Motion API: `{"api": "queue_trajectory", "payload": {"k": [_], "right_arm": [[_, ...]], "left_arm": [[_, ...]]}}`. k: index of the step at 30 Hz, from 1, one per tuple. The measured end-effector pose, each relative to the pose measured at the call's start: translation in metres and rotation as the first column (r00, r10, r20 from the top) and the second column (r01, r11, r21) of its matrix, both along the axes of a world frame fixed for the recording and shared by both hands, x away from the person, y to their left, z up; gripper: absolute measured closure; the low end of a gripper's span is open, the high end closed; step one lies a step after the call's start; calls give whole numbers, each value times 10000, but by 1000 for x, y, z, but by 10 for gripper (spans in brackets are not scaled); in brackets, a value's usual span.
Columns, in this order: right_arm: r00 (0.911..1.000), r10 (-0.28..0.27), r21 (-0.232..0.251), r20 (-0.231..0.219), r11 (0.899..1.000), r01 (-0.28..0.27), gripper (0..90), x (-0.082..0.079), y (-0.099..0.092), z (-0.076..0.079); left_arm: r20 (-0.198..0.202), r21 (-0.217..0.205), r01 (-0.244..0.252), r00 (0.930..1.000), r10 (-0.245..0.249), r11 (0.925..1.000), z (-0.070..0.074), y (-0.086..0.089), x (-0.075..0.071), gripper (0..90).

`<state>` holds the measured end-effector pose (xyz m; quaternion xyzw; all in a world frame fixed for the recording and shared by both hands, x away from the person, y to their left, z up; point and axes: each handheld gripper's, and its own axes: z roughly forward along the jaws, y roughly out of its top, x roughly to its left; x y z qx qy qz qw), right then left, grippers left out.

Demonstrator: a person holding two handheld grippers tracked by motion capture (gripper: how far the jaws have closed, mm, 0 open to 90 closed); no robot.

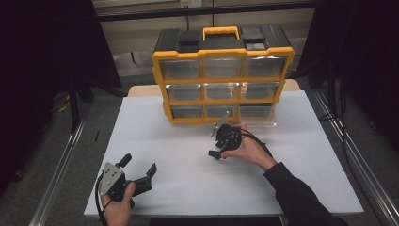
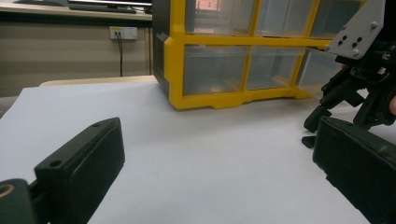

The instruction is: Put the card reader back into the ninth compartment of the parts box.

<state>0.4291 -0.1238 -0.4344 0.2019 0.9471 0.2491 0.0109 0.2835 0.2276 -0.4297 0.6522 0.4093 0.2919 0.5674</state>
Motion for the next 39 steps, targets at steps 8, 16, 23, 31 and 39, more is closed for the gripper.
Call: {"api": "queue_trajectory", "payload": {"k": [8,16,23,31,39], "right_arm": [[9995,122,-461,288,9989,-109,563,-4,4,1],[9996,266,-851,59,9960,-260,703,-5,7,4],[9990,440,-759,-2,9961,-439,739,-5,8,4],[9990,424,-764,137,9962,-413,740,-6,7,5],[9993,359,-634,109,9974,-351,740,-7,5,7]], "left_arm": [[-4,-44,6,10000,-6,10000,0,0,-1,23],[0,-16,34,10000,-34,10000,0,1,-1,23],[-51,23,103,9999,-103,9999,0,0,-1,23],[-25,-74,106,9999,-106,9999,0,0,-2,23],[0,-45,141,9999,-141,9999,0,0,-2,23]]}}
